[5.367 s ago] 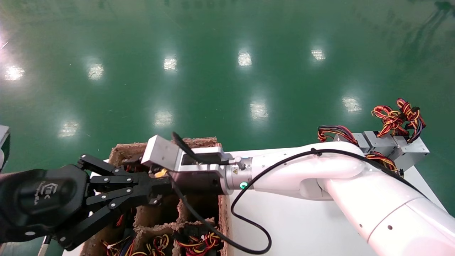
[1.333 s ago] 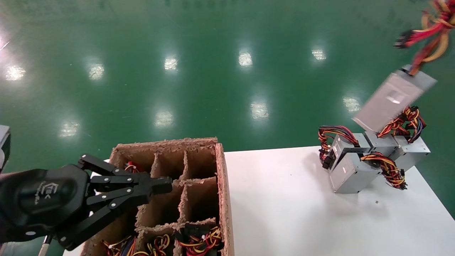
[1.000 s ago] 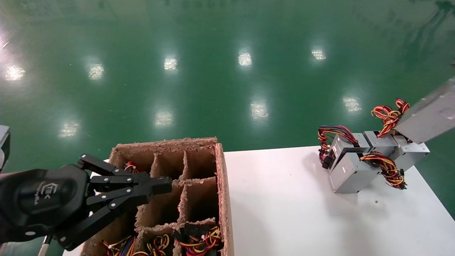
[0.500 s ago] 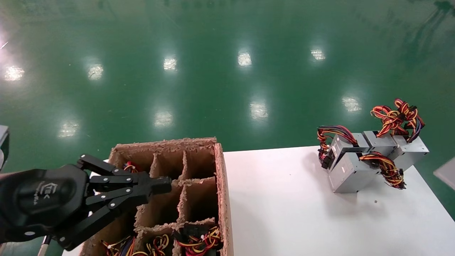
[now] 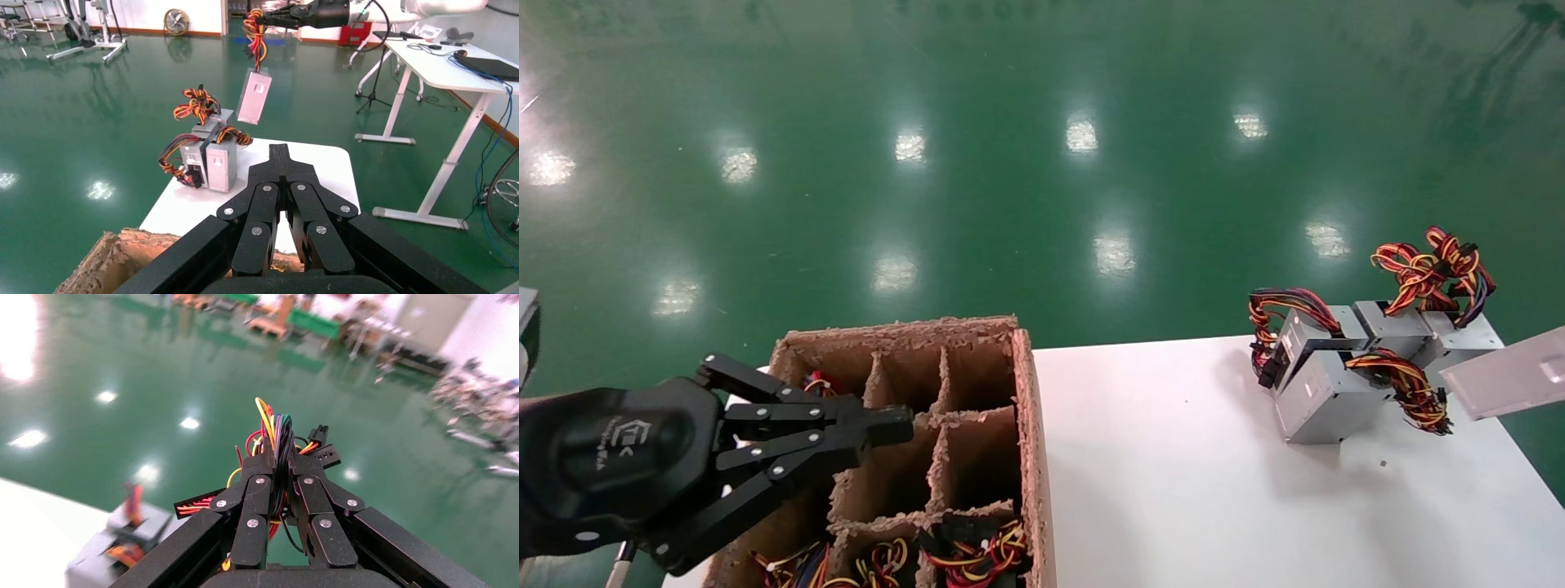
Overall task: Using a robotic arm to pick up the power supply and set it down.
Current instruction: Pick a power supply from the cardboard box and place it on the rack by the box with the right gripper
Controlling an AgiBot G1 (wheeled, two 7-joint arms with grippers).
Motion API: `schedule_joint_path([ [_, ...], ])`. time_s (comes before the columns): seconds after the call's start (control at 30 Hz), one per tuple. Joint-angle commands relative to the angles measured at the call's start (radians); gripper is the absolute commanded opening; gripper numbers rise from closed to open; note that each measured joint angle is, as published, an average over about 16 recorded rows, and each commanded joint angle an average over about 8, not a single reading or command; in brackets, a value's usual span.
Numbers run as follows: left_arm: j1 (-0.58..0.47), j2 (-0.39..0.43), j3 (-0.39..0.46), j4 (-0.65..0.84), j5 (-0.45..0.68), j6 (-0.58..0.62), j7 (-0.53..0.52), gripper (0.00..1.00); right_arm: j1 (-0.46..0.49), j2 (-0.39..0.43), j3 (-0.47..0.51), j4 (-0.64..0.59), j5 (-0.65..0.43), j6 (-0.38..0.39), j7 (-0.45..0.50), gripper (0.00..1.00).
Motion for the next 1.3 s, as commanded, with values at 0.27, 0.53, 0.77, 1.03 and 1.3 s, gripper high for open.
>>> schedule_joint_path([
  [0.27, 0.000, 0.000, 0.000, 0.000, 0.000, 0.000, 0.000, 0.00, -0.043, -0.108, 0.077, -0.166, 0.092, 0.000, -0.131, 0.00],
  [0.53, 0.000, 0.000, 0.000, 0.000, 0.000, 0.000, 0.000, 0.00, 0.001, -0.223, 0.063, -0.367, 0.101, 0.002, -0.227, 0.00],
  [0.77, 0.000, 0.000, 0.000, 0.000, 0.000, 0.000, 0.000, 0.00, 0.122, -0.387, 0.010, -0.699, 0.086, 0.023, -0.284, 0.00],
  [1.03, 0.000, 0.000, 0.000, 0.000, 0.000, 0.000, 0.000, 0.00, 0.208, -0.512, -0.027, -0.916, 0.053, 0.001, -0.294, 0.00],
  [1.3, 0.000, 0.000, 0.000, 0.000, 0.000, 0.000, 0.000, 0.00, 0.206, -0.536, -0.023, -0.924, 0.036, 0.008, -0.296, 0.00],
])
